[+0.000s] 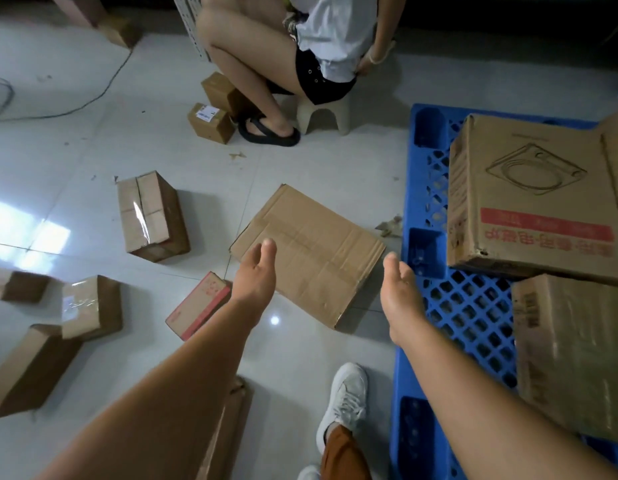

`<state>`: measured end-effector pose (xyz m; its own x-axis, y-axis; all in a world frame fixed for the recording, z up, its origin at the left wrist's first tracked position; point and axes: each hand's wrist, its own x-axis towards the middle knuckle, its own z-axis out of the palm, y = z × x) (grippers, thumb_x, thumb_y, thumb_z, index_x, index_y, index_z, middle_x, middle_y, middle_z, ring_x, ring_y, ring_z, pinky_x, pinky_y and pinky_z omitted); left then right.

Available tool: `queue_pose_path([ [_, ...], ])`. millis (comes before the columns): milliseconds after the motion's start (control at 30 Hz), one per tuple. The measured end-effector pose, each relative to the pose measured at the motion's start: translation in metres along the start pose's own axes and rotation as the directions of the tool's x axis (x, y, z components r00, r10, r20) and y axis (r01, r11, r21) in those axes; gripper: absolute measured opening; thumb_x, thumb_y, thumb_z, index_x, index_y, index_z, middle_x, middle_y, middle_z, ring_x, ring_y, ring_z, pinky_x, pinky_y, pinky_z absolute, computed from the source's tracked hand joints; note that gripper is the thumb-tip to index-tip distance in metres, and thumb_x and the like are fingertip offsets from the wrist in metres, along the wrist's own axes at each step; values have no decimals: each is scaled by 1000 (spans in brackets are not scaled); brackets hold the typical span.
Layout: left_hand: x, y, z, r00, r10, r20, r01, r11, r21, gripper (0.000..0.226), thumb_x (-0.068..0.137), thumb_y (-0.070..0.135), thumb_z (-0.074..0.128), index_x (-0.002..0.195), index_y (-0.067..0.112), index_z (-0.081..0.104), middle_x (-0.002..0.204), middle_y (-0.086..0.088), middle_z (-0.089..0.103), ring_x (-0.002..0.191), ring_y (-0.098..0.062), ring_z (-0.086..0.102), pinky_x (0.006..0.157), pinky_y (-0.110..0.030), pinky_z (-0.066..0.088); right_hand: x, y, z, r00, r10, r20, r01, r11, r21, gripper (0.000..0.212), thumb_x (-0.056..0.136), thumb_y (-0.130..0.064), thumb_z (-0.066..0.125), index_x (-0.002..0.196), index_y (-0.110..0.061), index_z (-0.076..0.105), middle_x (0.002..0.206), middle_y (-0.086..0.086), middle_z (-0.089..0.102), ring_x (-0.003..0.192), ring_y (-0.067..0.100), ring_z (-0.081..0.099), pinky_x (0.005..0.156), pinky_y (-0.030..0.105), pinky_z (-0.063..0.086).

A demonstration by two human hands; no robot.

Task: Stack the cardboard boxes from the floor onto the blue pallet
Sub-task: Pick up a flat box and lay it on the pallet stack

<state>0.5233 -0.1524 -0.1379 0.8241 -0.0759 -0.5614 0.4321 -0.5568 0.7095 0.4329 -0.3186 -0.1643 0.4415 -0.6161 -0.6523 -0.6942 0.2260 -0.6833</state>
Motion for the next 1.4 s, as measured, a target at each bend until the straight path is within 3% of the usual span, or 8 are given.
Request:
queue_pose_path([
  [433, 159, 2, 18, 998, -58, 0, 58, 993, 100, 69, 95, 61, 33, 151, 20, 30, 152, -4, 40, 139, -25, 38, 115, -45, 27, 110, -4, 35, 987, 160, -20, -161, 982, -96, 77, 90, -64, 41, 150, -18, 26, 150, 5, 39, 133, 30, 41, 109, 53, 32],
  [633, 222, -19, 23, 994, -93, 50, 79, 973, 219, 72, 93, 63, 35, 152, 24, 26, 154, -3, 36, 138, -27, 39, 114, -44, 28, 145, 15, 64, 961, 277, -20, -277, 959, -64, 82, 90, -57, 49, 153, -15, 16, 155, 7, 32, 137, 30, 37, 106, 43, 34],
  [767, 264, -37, 28, 988, -100, 121, 66, 963, 260, 80, 88, 66, 43, 153, 27, 18, 157, -2, 29, 139, -28, 36, 114, -46, 28, 169, 36, 94, 951, 289, -108, -302, 942, -144, 118, 58, -90, 46, 151, -23, 16, 154, 9, 33, 135, 37, 37, 107, 57, 34],
  [833, 284, -46, 31, 988, -83, 132, 39, 951, 307, 84, 88, 61, 51, 154, 26, 15, 159, -3, 23, 141, -28, 32, 113, -44, 29, 181, 47, 106, 934, 324, -149, -344, 929, -138, 125, 50, -91, 48, 150, -23, 17, 150, 13, 37, 130, 40, 42, 102, 59, 38],
  [933, 311, -59, 33, 989, -44, 138, -5, 942, 335, 94, 83, 53, 65, 154, 22, 12, 158, -5, 22, 142, -27, 31, 113, -45, 32, 189, 57, 118, 907, 376, -187, -402, 908, -121, 113, 60, -78, 63, 147, -20, 21, 142, 16, 43, 122, 41, 47, 98, 59, 42],
  [1033, 336, -74, 32, 987, -77, 140, 24, 938, 345, 99, 74, 51, 76, 150, 22, 20, 147, -6, 39, 133, -27, 42, 109, -47, 38, 196, 77, 129, 907, 371, -197, -382, 924, -22, 107, 62, -61, 78, 145, -23, 20, 137, 18, 44, 116, 40, 51, 92, 60, 47],
  [1267, 375, -93, 36, 979, -124, 162, 35, 885, 465, 114, 38, 66, 79, 136, 25, 36, 127, -3, 51, 117, -27, 52, 99, -46, 47, 214, 101, 145, 875, 383, -296, -355, 924, 144, 90, 63, -29, 88, 134, -5, 38, 120, 15, 57, 102, 32, 60, 89, 52, 52],
  [1400, 380, -98, 39, 985, -92, 149, 12, 886, 464, 101, 54, 48, 88, 137, 25, 34, 124, -1, 49, 116, -27, 52, 99, -47, 47, 219, 103, 148, 873, 378, -310, -338, 925, 176, 85, 63, -23, 89, 131, -3, 40, 117, 14, 59, 101, 30, 60, 90, 50, 52],
])
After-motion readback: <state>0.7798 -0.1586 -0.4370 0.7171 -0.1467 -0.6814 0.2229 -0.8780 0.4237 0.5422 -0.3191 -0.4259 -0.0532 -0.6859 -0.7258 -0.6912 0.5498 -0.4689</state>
